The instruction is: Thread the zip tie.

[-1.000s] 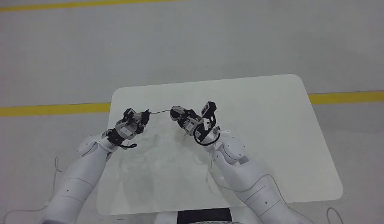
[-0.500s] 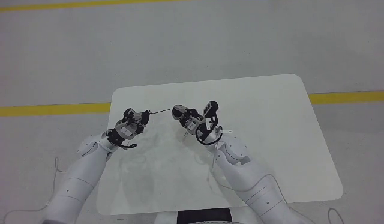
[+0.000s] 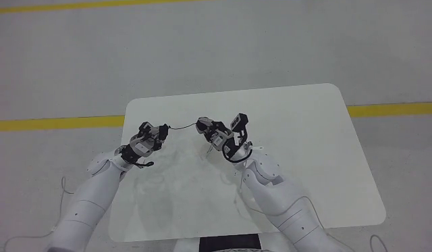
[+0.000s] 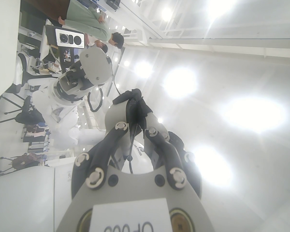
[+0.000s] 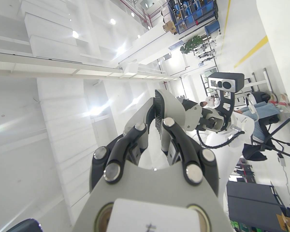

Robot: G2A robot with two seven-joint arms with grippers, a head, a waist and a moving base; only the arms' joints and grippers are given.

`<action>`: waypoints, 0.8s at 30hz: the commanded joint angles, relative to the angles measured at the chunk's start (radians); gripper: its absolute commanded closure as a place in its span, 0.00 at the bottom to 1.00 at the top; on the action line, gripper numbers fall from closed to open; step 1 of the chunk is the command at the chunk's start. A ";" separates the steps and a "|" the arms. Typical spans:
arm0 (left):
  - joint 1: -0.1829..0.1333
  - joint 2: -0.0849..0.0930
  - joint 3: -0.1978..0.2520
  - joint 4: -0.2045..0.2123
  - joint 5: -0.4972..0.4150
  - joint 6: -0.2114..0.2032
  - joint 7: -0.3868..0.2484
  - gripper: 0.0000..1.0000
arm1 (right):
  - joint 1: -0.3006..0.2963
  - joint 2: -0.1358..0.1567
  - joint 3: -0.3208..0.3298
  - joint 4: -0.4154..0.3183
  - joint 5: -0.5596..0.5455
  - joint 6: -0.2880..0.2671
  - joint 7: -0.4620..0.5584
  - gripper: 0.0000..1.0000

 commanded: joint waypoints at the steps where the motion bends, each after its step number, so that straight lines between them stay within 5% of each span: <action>1: 0.000 0.000 0.000 0.000 0.000 0.000 0.000 1.00 | -0.001 0.001 0.001 -0.001 0.001 -0.001 0.000 1.00; 24: 0.000 0.000 0.000 0.000 0.000 0.000 0.000 1.00 | -0.044 0.023 0.073 -0.060 -0.024 -0.051 -0.055 1.00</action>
